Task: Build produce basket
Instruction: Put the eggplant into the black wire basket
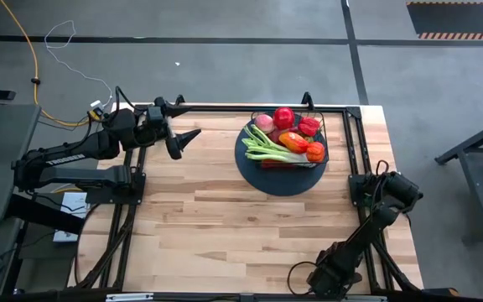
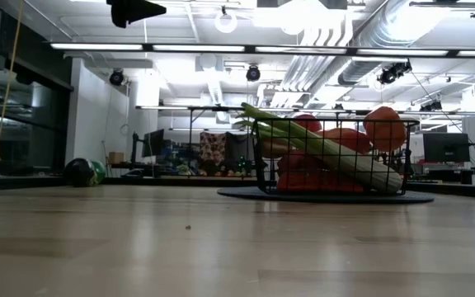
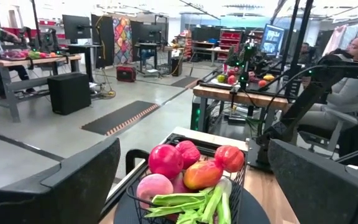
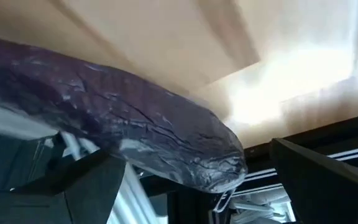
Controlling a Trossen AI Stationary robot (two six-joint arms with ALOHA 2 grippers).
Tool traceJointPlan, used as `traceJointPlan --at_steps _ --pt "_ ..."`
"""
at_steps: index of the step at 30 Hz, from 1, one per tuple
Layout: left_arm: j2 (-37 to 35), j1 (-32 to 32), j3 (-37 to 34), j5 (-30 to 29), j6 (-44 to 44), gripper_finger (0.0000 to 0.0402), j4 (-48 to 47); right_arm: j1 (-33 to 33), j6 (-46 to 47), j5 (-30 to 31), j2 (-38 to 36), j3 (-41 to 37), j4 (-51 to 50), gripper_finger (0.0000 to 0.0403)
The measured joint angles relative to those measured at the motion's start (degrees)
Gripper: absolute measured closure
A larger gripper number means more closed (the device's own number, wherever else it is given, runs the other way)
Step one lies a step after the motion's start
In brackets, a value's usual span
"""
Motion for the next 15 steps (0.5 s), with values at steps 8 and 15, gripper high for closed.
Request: traceJointPlan --at_steps 8,15 --pt "0.0 0.0 0.0 -0.2 -0.1 0.0004 0.0 0.0 0.3 0.8 0.0 -0.1 -1.7 0.0097" --pt "0.0 0.0 0.0 -0.2 0.0 0.0004 0.0 0.0 0.4 1.9 0.0 -0.1 -1.8 0.0196"
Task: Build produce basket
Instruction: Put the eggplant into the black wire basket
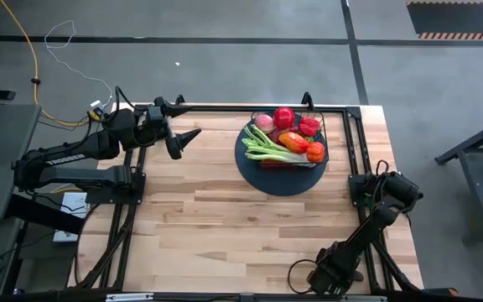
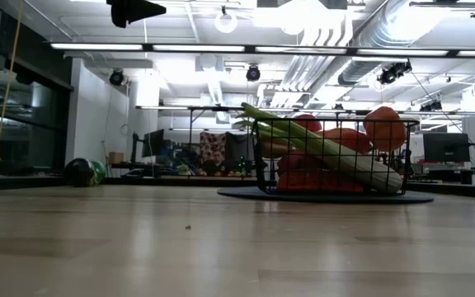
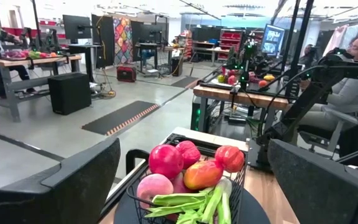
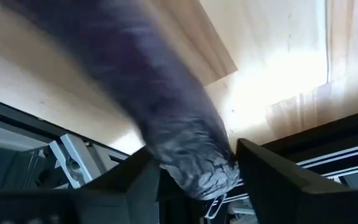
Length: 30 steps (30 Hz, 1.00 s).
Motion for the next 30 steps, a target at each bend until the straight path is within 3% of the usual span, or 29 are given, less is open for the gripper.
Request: traceJointPlan --at_steps 6,11,17,23,27,30 --pt "0.0 0.0 0.0 -0.4 0.0 0.0004 0.0 -0.5 -1.1 1.3 -0.3 0.1 -0.1 0.0267" --pt "0.0 0.0 0.0 -0.4 0.0 0.0004 0.0 -0.6 -4.6 10.6 -4.9 3.1 -1.0 0.0295" --pt "0.0 0.0 0.0 -0.4 -0.2 0.0004 0.0 -2.6 -5.3 34.6 -14.7 8.0 0.4 0.0283" --pt "0.0 0.0 0.0 -0.4 -0.8 0.0004 0.0 -11.9 -7.0 68.8 -22.1 9.1 1.3 0.0278" --pt "0.0 0.0 0.0 2.5 -4.2 0.0004 0.6 -19.1 -19.1 87.7 -26.1 9.1 7.4 0.0277" --pt "0.0 0.0 0.0 7.0 -6.9 0.0004 2.8 -24.0 -33.7 91.1 -28.8 9.1 13.0 0.0277"
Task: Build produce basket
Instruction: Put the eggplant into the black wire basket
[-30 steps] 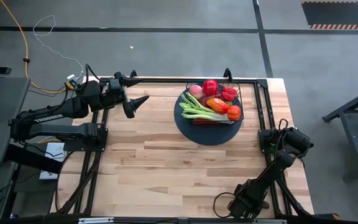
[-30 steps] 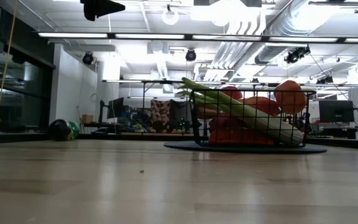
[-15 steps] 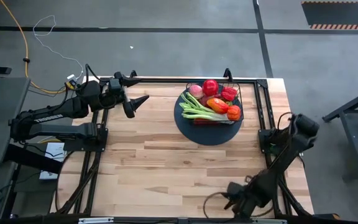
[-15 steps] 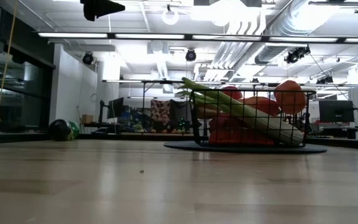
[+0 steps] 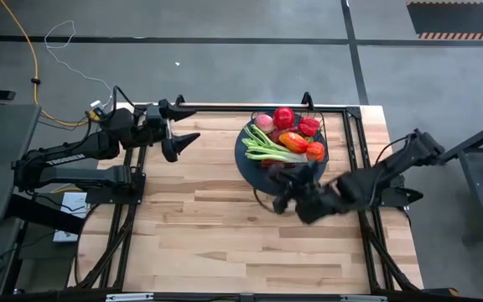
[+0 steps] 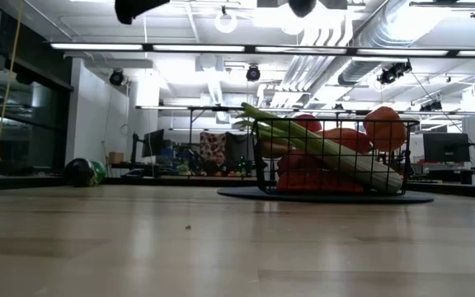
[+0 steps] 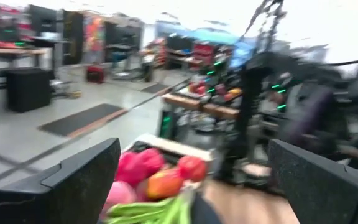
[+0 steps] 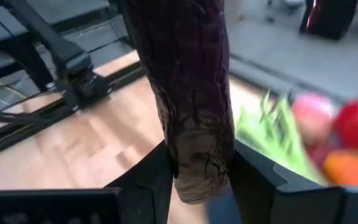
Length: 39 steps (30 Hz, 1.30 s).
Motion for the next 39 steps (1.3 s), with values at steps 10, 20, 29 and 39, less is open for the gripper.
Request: traceJointPlan --at_steps 10,20,29,39 --pt "0.0 0.0 0.0 2.8 -7.9 0.0004 6.1 -14.8 -27.1 -25.7 -11.0 -10.9 6.2 0.0277" --pt "0.0 0.0 0.0 2.8 -9.6 0.0004 6.2 -28.7 -30.6 -50.7 -26.7 -37.4 53.6 0.0277" --pt "0.0 0.0 0.0 4.4 -2.1 0.0004 2.2 -33.6 -30.2 -55.3 -27.3 -32.1 42.5 0.0277" --pt "0.0 0.0 0.0 3.5 0.3 0.0004 0.2 -35.9 -32.7 -51.4 -21.6 -22.4 24.0 0.0277"
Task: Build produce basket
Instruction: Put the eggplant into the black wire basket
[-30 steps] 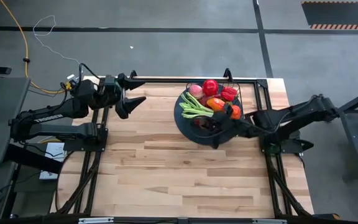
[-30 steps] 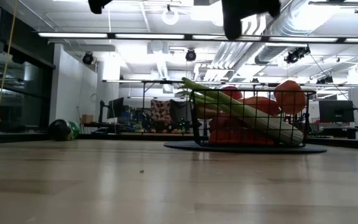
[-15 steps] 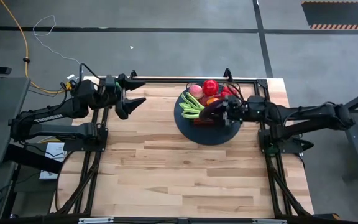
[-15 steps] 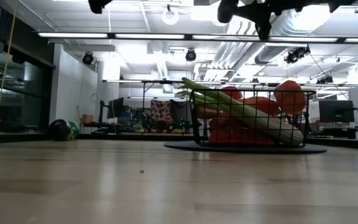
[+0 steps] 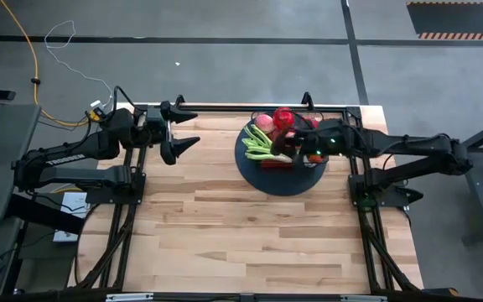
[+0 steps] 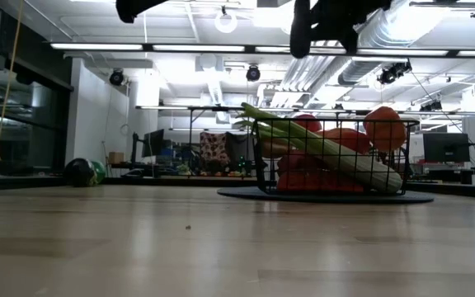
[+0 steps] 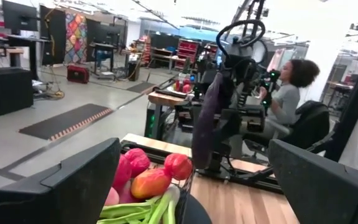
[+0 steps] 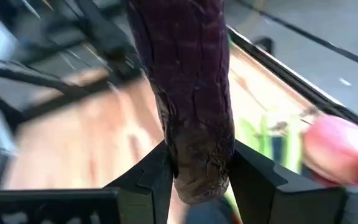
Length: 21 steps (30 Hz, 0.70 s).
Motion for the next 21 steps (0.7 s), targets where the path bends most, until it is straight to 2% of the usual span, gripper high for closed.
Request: traceJointPlan --at_steps 6,10,15,21 --pt "0.0 0.0 0.0 -0.7 -0.8 0.0004 0.0 -4.0 -7.1 5.6 10.7 13.2 -19.9 0.0277" --pt "0.0 0.0 0.0 -0.7 -0.9 0.0004 0.0 -6.5 -12.5 5.1 17.4 18.9 -31.2 0.0276" --pt "0.0 0.0 0.0 -0.8 -0.9 0.0004 0.0 -7.4 -16.7 0.0 23.3 23.0 -42.4 0.0276" --pt "0.0 0.0 0.0 -0.8 -0.9 0.0004 0.0 -6.9 -21.2 1.2 26.2 23.2 -47.8 0.0276"
